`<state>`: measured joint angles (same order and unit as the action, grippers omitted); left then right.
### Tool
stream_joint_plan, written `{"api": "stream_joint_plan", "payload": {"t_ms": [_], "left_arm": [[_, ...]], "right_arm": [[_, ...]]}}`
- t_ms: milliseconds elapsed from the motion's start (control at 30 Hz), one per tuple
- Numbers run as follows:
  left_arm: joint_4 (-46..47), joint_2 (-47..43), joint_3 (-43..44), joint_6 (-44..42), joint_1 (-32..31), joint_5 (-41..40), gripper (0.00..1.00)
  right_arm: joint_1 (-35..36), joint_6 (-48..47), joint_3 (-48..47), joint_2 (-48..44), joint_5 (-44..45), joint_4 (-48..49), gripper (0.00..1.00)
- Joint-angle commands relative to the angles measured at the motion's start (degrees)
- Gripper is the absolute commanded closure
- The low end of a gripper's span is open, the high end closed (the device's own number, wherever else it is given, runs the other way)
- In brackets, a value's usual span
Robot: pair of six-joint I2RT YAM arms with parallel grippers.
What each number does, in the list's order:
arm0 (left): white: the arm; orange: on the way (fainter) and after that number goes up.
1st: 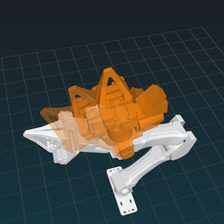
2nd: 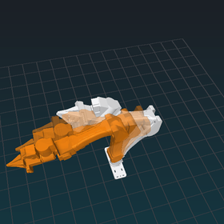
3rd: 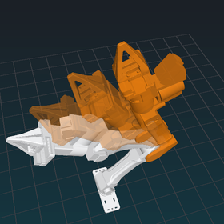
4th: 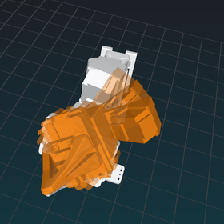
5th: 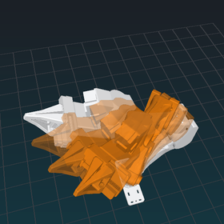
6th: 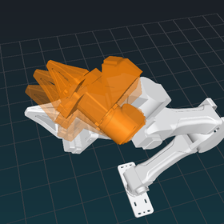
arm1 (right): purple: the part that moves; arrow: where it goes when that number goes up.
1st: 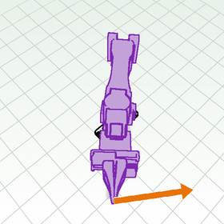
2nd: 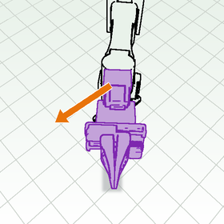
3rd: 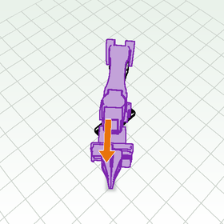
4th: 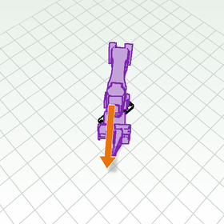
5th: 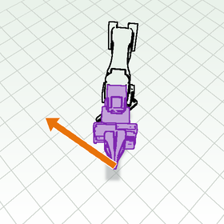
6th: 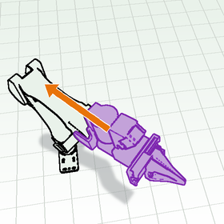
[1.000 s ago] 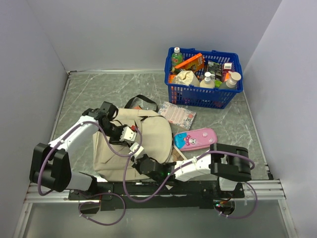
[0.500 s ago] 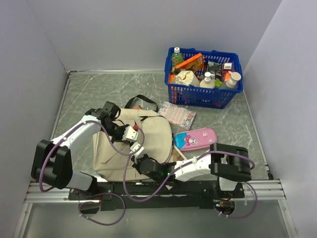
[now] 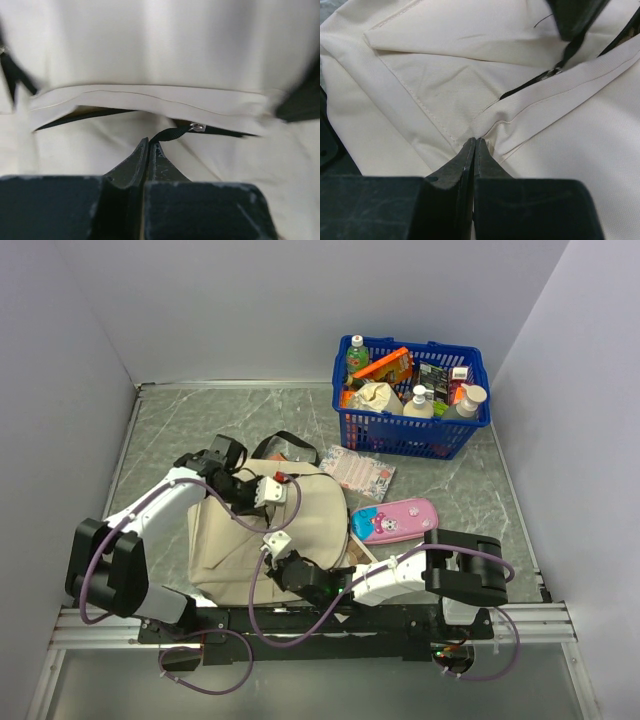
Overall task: Pack the student bag
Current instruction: Zip the student bag at the center of the board.
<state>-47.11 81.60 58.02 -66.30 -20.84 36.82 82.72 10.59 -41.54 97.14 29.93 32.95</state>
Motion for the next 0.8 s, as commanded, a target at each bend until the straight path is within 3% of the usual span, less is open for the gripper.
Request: {"api": "stream_joint_plan", "payload": {"t_ms": [0, 400, 633, 767], "left_arm": [[15.97, 2.15, 1.39, 9.52, 0.45, -5.08, 0.99], [30.67, 11.28, 9.73, 21.38, 1.15, -18.0, 0.99], [35.33, 16.92, 15.81, 28.15, 2.91, -26.61, 0.99], [34.2, 18.07, 17.04, 29.3, 3.17, -26.28, 0.99]], "right_arm": [[0.16, 0.22, 0.41, -1.25, -1.1, -0.78, 1.0], [0.16, 1.1, 0.93, -0.73, -2.51, -0.96, 1.0], [0.16, 1.71, 1.2, -0.46, -4.0, -0.61, 1.0], [0.16, 1.54, 1.11, -0.2, -4.45, -0.43, 1.0]]}}
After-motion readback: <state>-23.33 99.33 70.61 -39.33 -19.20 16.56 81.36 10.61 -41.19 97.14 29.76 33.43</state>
